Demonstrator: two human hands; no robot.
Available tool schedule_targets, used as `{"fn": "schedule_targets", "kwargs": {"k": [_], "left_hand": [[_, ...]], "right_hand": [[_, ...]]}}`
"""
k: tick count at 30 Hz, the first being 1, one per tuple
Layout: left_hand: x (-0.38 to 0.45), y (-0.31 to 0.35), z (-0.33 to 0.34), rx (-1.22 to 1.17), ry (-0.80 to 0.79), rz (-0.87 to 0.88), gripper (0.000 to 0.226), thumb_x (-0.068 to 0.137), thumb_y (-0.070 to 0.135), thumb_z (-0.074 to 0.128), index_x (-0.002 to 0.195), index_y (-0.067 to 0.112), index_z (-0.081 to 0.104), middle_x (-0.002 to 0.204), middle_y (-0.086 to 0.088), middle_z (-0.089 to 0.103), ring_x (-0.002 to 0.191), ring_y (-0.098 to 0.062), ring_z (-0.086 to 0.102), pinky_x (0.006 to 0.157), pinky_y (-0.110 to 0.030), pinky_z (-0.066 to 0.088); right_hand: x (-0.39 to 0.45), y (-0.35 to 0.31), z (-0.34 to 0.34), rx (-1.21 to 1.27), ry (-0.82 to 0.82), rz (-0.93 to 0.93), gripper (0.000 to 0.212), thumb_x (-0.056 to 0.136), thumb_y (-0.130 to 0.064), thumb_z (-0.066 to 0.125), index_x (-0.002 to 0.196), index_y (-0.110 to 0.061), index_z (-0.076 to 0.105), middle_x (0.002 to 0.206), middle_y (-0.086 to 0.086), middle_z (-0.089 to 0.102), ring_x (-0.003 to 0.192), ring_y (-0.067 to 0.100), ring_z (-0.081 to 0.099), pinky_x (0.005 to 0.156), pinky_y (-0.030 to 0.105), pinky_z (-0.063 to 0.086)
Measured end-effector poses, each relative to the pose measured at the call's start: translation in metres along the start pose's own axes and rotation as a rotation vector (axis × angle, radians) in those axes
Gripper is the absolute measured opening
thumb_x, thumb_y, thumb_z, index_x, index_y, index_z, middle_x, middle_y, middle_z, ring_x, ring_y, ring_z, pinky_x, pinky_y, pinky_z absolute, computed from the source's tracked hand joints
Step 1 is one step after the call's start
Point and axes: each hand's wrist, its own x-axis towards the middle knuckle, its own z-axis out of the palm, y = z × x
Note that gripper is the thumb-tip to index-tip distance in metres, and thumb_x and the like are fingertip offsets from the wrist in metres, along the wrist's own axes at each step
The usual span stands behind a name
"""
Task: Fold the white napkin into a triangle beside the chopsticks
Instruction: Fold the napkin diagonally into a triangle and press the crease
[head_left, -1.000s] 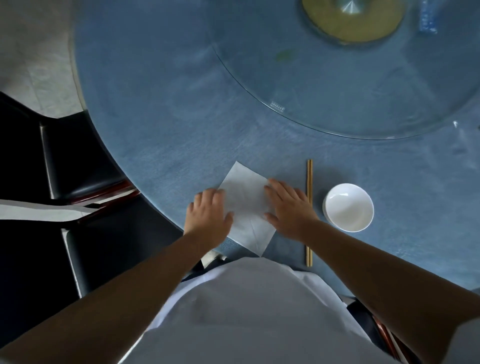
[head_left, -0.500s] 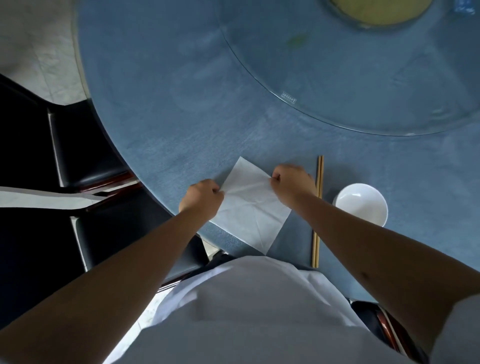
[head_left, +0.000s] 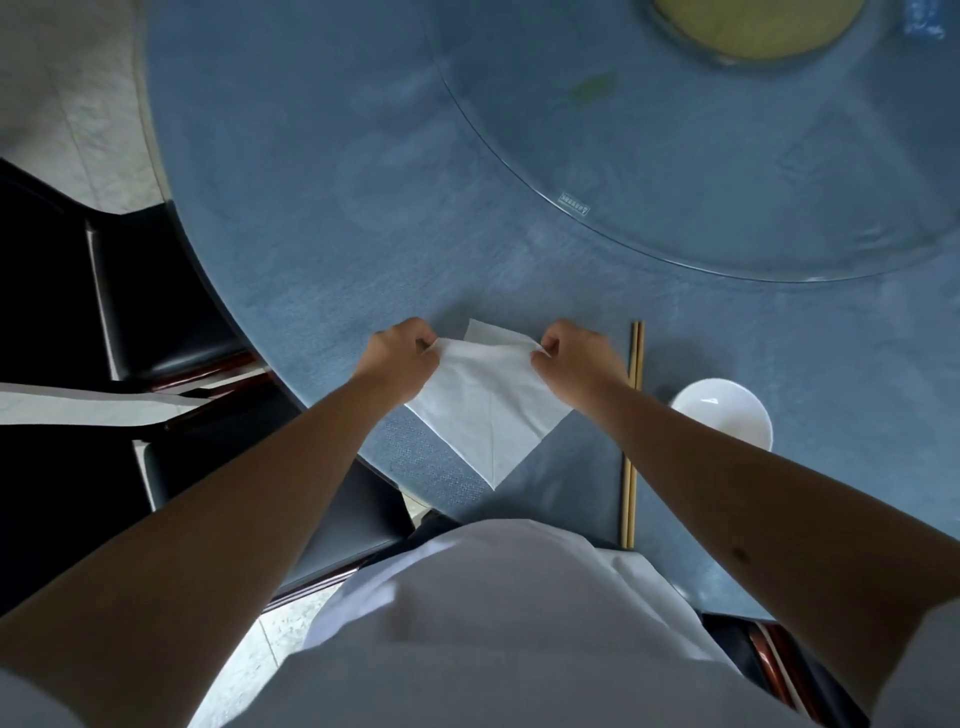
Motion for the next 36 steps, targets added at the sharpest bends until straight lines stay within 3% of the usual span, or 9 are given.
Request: {"fn": "schedule_targets", "kwargs": {"k": [5, 9, 15, 20, 25, 27, 30, 33, 36], "left_hand": [[-0.007, -0.015, 0.0, 0.032, -0.065, 0.016, 0.005, 0.086, 0.036, 0.059, 0.085, 0.04, 0.057, 0.08, 0.013, 0.062, 0.06, -0.01, 0.06, 0.036, -0.016, 0.038], [-0.006, -0.013, -0.001, 0.08, -0.097, 0.032, 0.011, 0.085, 0.04, 0.06, 0.076, 0.042, 0.054, 0.077, 0.01, 0.061, 0.057, -0.009, 0.057, 0.039, -0.018, 0.035], [-0.001, -0.014, 0.001, -0.025, -0.035, 0.011, 0.008, 0.087, 0.033, 0.059, 0.08, 0.032, 0.056, 0.081, 0.002, 0.064, 0.065, -0.016, 0.06, 0.051, -0.026, 0.045], [0.001, -0.006, 0.003, -0.021, 0.076, 0.008, 0.005, 0.087, 0.032, 0.055, 0.085, 0.029, 0.057, 0.076, 0.004, 0.064, 0.064, -0.017, 0.061, 0.054, -0.032, 0.052], [0.005, -0.003, 0.002, 0.111, 0.092, 0.04, 0.006, 0.09, 0.031, 0.051, 0.092, 0.03, 0.056, 0.075, 0.006, 0.062, 0.062, -0.015, 0.058, 0.05, -0.025, 0.042], [0.004, -0.002, 0.004, 0.179, 0.124, 0.058, 0.012, 0.091, 0.031, 0.051, 0.101, 0.028, 0.056, 0.086, 0.005, 0.063, 0.069, -0.015, 0.057, 0.054, -0.026, 0.04], [-0.003, -0.001, 0.011, 0.277, 0.251, 0.102, 0.037, 0.089, 0.037, 0.054, 0.122, 0.021, 0.049, 0.118, -0.003, 0.057, 0.103, -0.027, 0.056, 0.076, -0.041, 0.048], [-0.016, 0.001, 0.025, 0.463, 0.338, 0.322, 0.058, 0.085, 0.042, 0.054, 0.135, 0.015, 0.039, 0.139, -0.008, 0.046, 0.124, -0.031, 0.043, 0.095, -0.049, 0.04], [-0.023, -0.001, 0.05, 0.504, 0.143, 0.493, 0.069, 0.088, 0.038, 0.044, 0.149, 0.011, 0.024, 0.159, -0.009, 0.023, 0.146, -0.027, 0.017, 0.112, -0.047, 0.025]], "right_hand": [[0.011, -0.015, -0.002, -0.038, -0.05, 0.061, 0.037, 0.073, -0.055, 0.051, 0.07, -0.019, 0.054, 0.068, -0.003, 0.06, 0.065, 0.019, 0.058, 0.05, 0.026, 0.037], [0.023, -0.028, -0.007, -0.077, -0.13, -0.005, 0.052, 0.076, -0.066, 0.049, 0.059, -0.018, 0.045, 0.063, -0.003, 0.051, 0.064, 0.019, 0.051, 0.057, 0.029, 0.038], [0.027, -0.027, -0.006, -0.021, -0.092, -0.116, 0.026, 0.081, -0.034, 0.055, 0.06, -0.021, 0.051, 0.063, -0.004, 0.054, 0.067, 0.019, 0.056, 0.053, 0.028, 0.037], [0.027, -0.022, -0.004, 0.095, 0.054, -0.079, 0.02, 0.079, -0.03, 0.053, 0.061, -0.024, 0.047, 0.073, -0.005, 0.053, 0.069, 0.019, 0.052, 0.056, 0.028, 0.032], [0.031, -0.025, 0.0, 0.075, 0.188, -0.068, 0.018, 0.082, -0.032, 0.051, 0.068, -0.022, 0.054, 0.086, 0.0, 0.056, 0.085, 0.025, 0.052, 0.066, 0.032, 0.038], [0.032, -0.025, 0.0, 0.046, 0.237, -0.025, 0.014, 0.083, -0.035, 0.051, 0.085, -0.025, 0.061, 0.101, 0.001, 0.058, 0.099, 0.026, 0.05, 0.078, 0.036, 0.042], [0.025, -0.023, 0.001, 0.015, 0.291, 0.026, 0.034, 0.081, -0.043, 0.053, 0.11, -0.025, 0.056, 0.121, 0.001, 0.053, 0.112, 0.026, 0.044, 0.09, 0.041, 0.037], [0.006, -0.018, 0.012, -0.188, 0.323, -0.262, 0.049, 0.079, -0.04, 0.055, 0.123, -0.019, 0.051, 0.134, 0.006, 0.049, 0.122, 0.029, 0.042, 0.096, 0.045, 0.036], [-0.014, -0.014, 0.033, -0.344, 0.192, -0.567, 0.059, 0.082, -0.032, 0.056, 0.136, -0.012, 0.045, 0.149, 0.009, 0.04, 0.138, 0.027, 0.034, 0.106, 0.046, 0.03]]}}
